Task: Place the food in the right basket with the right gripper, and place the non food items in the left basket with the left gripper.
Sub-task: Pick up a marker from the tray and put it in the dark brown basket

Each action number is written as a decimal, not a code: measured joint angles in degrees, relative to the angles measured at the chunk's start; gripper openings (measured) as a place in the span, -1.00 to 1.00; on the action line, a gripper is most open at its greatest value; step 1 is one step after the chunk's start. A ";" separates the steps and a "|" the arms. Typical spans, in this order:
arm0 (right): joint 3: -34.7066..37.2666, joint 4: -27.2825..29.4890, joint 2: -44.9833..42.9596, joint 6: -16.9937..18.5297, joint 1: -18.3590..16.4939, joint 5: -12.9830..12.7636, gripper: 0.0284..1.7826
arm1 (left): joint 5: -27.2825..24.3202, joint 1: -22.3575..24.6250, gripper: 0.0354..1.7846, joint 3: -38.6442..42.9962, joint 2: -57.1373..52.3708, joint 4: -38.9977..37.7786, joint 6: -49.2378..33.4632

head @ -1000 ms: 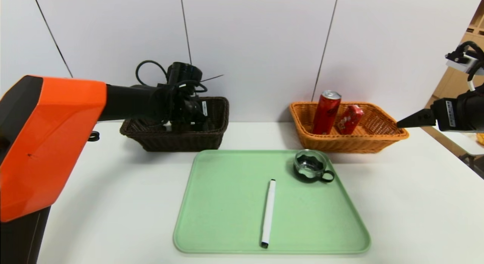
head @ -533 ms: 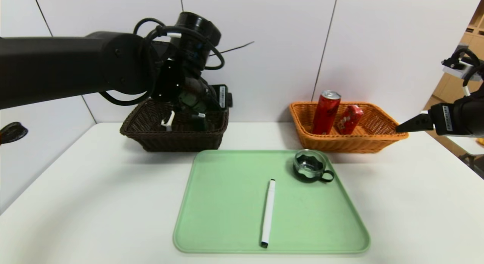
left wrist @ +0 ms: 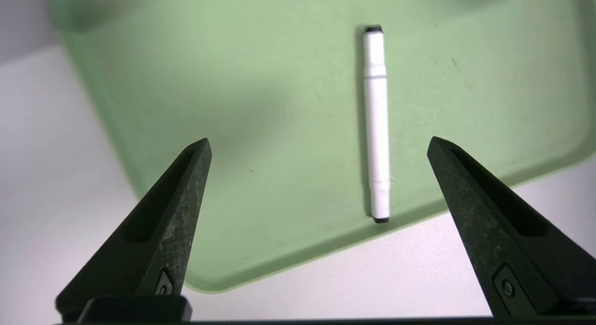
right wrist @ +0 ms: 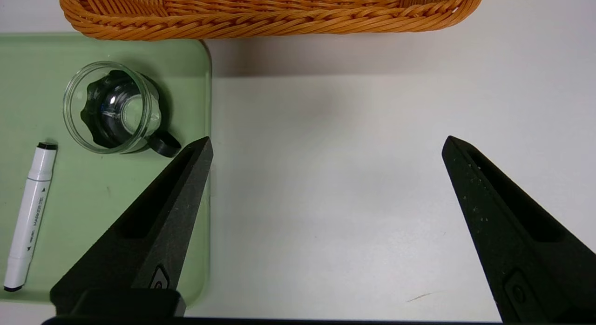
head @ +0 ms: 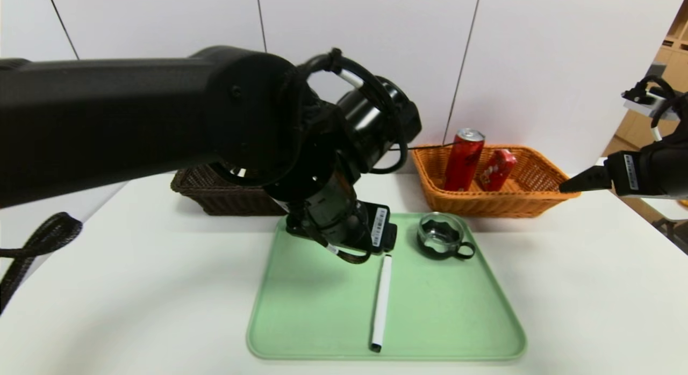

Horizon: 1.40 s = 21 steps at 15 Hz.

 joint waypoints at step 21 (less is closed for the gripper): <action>3.17 -0.09 -0.39 0.57 0.66 -0.22 0.90 | -2.32 -3.62 0.89 -0.34 13.92 -3.77 -3.28</action>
